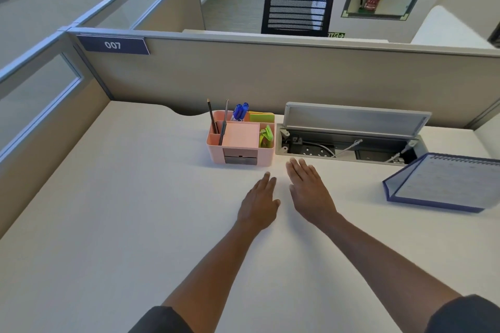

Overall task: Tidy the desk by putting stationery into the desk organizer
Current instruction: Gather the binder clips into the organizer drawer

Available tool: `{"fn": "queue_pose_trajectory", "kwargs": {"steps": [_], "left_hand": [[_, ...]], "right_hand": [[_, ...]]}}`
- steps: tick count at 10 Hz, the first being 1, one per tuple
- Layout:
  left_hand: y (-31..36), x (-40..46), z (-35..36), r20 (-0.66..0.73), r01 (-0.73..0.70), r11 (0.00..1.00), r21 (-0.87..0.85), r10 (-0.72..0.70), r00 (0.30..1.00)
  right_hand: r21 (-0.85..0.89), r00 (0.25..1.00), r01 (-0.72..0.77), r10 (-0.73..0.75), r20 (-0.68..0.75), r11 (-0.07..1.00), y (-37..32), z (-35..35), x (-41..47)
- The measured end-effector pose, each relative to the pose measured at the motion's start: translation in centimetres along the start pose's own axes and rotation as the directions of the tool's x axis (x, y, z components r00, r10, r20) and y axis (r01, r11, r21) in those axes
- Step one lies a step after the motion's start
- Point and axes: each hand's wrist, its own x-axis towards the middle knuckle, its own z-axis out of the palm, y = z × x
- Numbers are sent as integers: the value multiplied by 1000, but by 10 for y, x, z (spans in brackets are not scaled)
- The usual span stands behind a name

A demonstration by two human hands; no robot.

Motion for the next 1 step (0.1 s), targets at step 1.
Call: {"fn": "queue_pose_trajectory", "kwargs": {"steps": [1], "left_hand": [[18, -14, 20, -12, -47, 998, 36, 48, 999]], "right_hand": [[54, 994, -110, 110, 0, 992, 12, 11, -37]]}}
